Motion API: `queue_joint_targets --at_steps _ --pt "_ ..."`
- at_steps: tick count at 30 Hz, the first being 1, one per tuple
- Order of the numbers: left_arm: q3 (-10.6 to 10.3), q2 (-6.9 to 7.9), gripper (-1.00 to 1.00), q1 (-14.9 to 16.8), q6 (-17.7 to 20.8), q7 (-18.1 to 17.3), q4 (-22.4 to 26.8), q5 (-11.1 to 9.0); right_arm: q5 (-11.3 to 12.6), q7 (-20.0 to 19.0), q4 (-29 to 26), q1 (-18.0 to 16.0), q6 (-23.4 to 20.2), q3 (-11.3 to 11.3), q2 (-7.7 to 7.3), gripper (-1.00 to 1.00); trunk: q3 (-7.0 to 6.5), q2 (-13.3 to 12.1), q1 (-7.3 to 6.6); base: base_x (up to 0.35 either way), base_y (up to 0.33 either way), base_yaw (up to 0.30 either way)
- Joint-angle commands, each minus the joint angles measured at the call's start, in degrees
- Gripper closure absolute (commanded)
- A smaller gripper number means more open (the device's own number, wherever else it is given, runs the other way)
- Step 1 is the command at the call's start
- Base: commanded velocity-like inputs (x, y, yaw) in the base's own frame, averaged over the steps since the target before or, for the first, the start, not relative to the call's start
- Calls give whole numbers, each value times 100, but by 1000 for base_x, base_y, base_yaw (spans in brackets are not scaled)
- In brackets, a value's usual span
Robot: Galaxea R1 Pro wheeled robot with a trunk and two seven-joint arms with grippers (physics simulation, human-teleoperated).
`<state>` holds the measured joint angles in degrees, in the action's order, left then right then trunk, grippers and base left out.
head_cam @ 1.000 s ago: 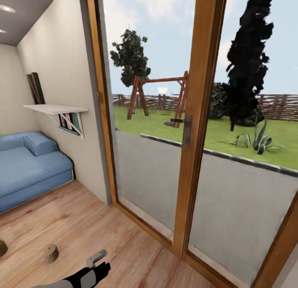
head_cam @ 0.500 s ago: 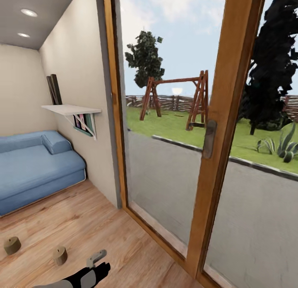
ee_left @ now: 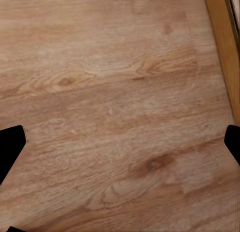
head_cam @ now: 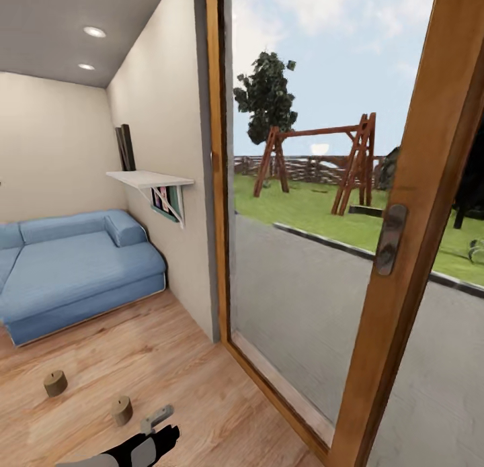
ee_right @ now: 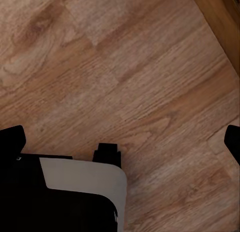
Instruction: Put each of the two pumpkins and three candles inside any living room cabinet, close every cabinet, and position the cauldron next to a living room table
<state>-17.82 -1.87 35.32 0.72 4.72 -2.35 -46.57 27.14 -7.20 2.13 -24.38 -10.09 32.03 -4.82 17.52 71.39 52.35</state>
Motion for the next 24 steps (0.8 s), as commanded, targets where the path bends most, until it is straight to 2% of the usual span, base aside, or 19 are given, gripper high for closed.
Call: queue_joint_targets --at_steps 1,19,24 --pt "-46 -5 -100 10 7 11 -11 -36 54 -27 7 -5 -10 49 -1 -100 2 5 1 9 0 261" --pt "-46 -6 -100 9 7 11 -11 -36 54 -27 7 -5 -10 55 -1 -100 -71 5 1 1 0 260" --pt "-46 -6 -100 6 7 11 -11 -36 54 -27 7 -5 -10 57 -1 -100 -88 5 1 66 -105 232"
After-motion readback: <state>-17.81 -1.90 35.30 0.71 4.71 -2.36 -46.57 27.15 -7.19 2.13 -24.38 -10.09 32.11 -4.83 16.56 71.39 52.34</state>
